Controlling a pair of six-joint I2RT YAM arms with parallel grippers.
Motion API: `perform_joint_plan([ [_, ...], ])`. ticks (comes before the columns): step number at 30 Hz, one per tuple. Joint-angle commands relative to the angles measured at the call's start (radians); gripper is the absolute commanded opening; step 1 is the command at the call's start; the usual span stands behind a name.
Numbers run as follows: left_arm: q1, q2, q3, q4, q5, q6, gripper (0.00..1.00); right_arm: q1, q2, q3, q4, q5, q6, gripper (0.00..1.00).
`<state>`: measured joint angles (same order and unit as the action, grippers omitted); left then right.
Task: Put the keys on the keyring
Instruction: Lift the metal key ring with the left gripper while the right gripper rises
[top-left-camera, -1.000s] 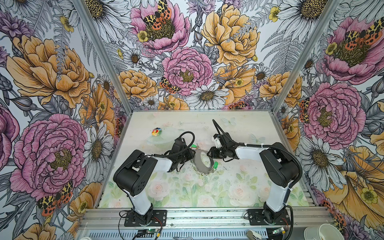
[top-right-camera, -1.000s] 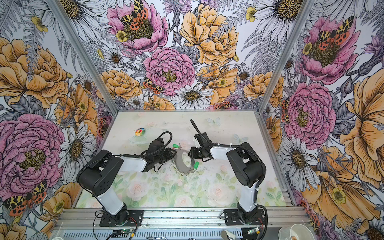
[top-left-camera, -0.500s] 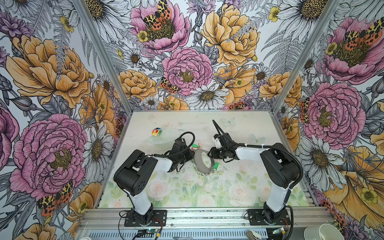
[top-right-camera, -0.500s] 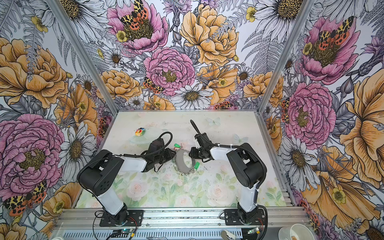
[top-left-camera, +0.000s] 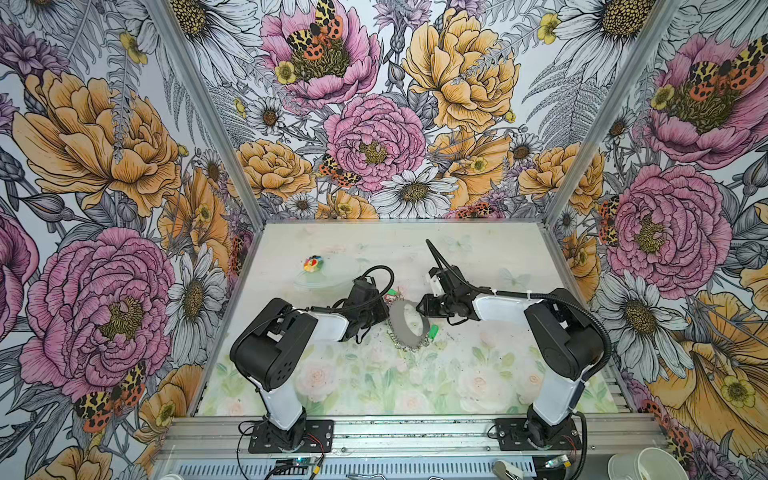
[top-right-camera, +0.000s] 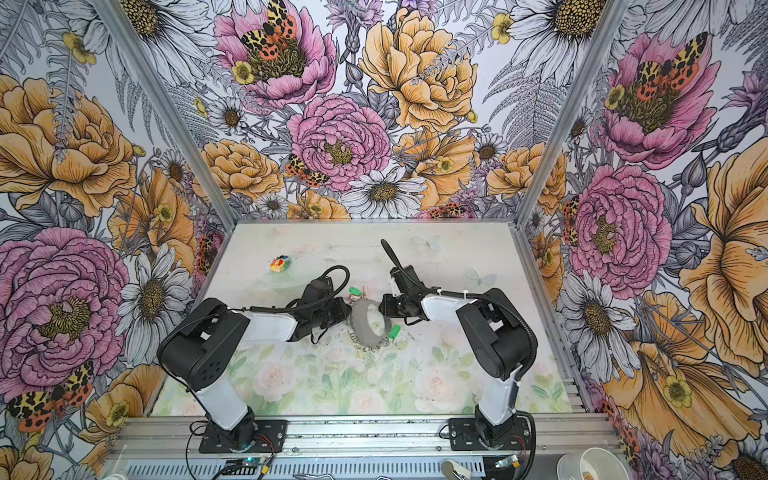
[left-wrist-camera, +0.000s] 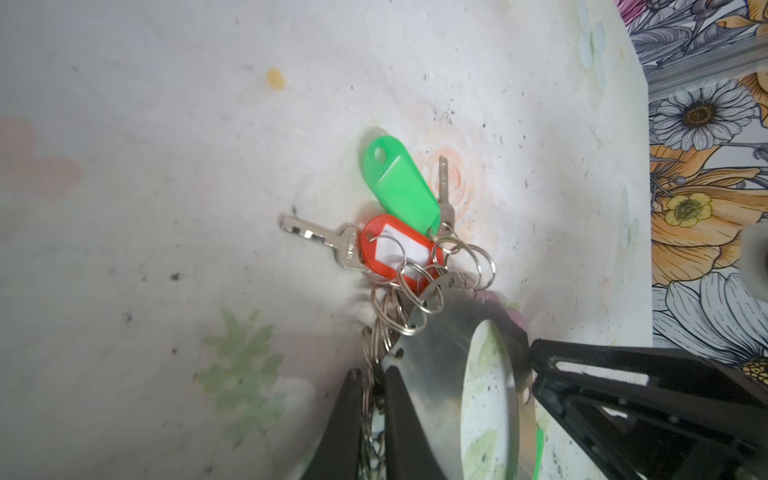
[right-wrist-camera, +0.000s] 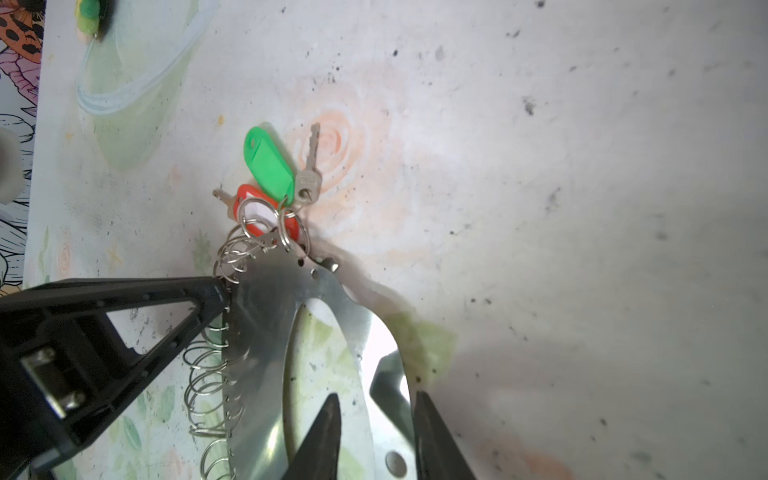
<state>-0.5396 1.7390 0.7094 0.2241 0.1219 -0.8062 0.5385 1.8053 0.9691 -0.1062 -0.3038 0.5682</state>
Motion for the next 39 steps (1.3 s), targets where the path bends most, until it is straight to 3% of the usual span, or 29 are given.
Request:
perform_joint_plan([
  [1,-0.008,-0.022,0.018,-0.043,-0.048,0.032,0.07,0.002,-0.064,-0.014,0.003,0.037,-0.003,0.32],
  [4,-0.015,-0.066,0.015,-0.058,-0.076,0.066,0.01,-0.006,-0.1,-0.029,0.003,0.058,-0.008,0.35],
  [10,-0.031,-0.171,0.026,-0.101,-0.097,0.204,0.0,-0.029,-0.202,-0.067,0.005,0.094,-0.053,0.42],
  [16,-0.123,-0.287,0.108,-0.277,-0.274,0.459,0.0,-0.043,-0.345,-0.117,0.009,0.155,-0.13,0.48],
  [23,-0.222,-0.415,0.137,-0.287,-0.444,0.791,0.0,-0.045,-0.545,-0.247,0.161,0.147,-0.265,0.52],
  [31,-0.238,-0.539,0.104,-0.215,-0.362,1.073,0.0,-0.064,-0.693,-0.368,0.286,0.02,-0.385,0.56],
  [39,-0.239,-0.643,0.018,-0.167,-0.104,1.278,0.0,-0.066,-0.729,-0.371,0.286,-0.126,-0.423,0.56],
])
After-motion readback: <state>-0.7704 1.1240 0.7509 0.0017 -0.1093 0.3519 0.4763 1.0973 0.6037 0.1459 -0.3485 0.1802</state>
